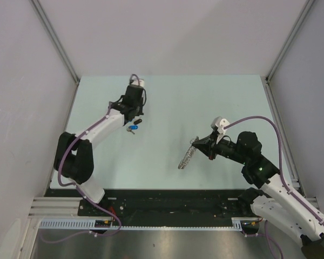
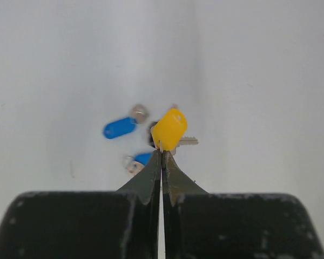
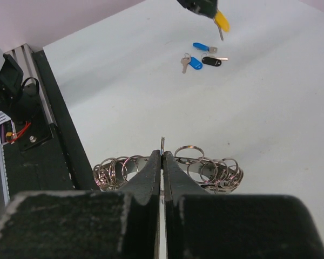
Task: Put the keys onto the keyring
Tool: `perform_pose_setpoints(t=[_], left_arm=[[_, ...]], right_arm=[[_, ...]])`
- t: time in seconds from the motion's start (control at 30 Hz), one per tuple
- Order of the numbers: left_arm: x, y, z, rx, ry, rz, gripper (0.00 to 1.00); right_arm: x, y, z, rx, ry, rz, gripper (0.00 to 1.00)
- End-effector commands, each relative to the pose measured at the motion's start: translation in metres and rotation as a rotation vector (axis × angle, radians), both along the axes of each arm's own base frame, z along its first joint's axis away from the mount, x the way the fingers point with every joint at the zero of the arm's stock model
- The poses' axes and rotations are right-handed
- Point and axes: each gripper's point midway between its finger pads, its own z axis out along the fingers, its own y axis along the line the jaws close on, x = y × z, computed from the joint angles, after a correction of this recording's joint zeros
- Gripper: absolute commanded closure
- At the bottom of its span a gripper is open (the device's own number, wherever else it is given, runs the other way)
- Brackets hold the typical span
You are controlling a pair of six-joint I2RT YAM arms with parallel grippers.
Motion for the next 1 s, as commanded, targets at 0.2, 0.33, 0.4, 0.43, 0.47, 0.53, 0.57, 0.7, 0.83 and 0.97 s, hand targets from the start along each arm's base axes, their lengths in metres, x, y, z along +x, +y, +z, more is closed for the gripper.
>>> perform_pose_setpoints(t=[0.2, 0.33, 0.4, 0.43, 0.47, 0.53, 0.57, 0.7, 0.83, 0.97], left_arm=[[-0.052, -0.185, 0.003, -0.01, 0.078, -0.656, 1.0], [-0.083, -0.257, -0.004, -0.088, 0.073, -0.841, 0.99], [-0.095, -0.275, -0.011, -0.134, 0.067, -0.893, 0.99], [-0.099, -0.288, -0.015, -0.195, 0.062, -0.917, 0.99], [-0.104, -0.29, -0.026, -0.21, 0.083, -0.926, 0.99], [-0.111, -0.3, -0.04, -0.257, 0.109, -0.951, 0.98], [-0.115, -0.298, -0.049, -0.258, 0.13, -0.954, 0.98], [-0.123, -0.29, -0.068, -0.215, 0.133, -0.98, 0.98], [-0.132, -0.275, -0.088, -0.14, 0.176, -1.023, 0.94], [-0.136, -0.262, -0.105, -0.092, 0.219, -1.004, 0.9]], right_arm=[[-0.02, -0.013, 0.029, 0.079, -0.037, -0.009, 1.0], [-0.026, -0.016, 0.034, 0.092, -0.045, -0.004, 1.0], [-0.028, -0.017, 0.037, 0.098, -0.046, -0.001, 1.0], [-0.029, -0.017, 0.036, 0.097, -0.042, 0.0, 1.0], [-0.03, -0.017, 0.036, 0.098, -0.039, 0.0, 1.0], [-0.03, -0.017, 0.036, 0.097, -0.034, 0.0, 1.0], [-0.03, -0.017, 0.036, 0.096, -0.033, 0.0, 1.0], [-0.03, -0.017, 0.034, 0.092, -0.028, 0.001, 1.0], [-0.029, -0.016, 0.032, 0.085, -0.021, 0.001, 1.0], [-0.028, -0.014, 0.028, 0.077, -0.01, 0.014, 1.0]])
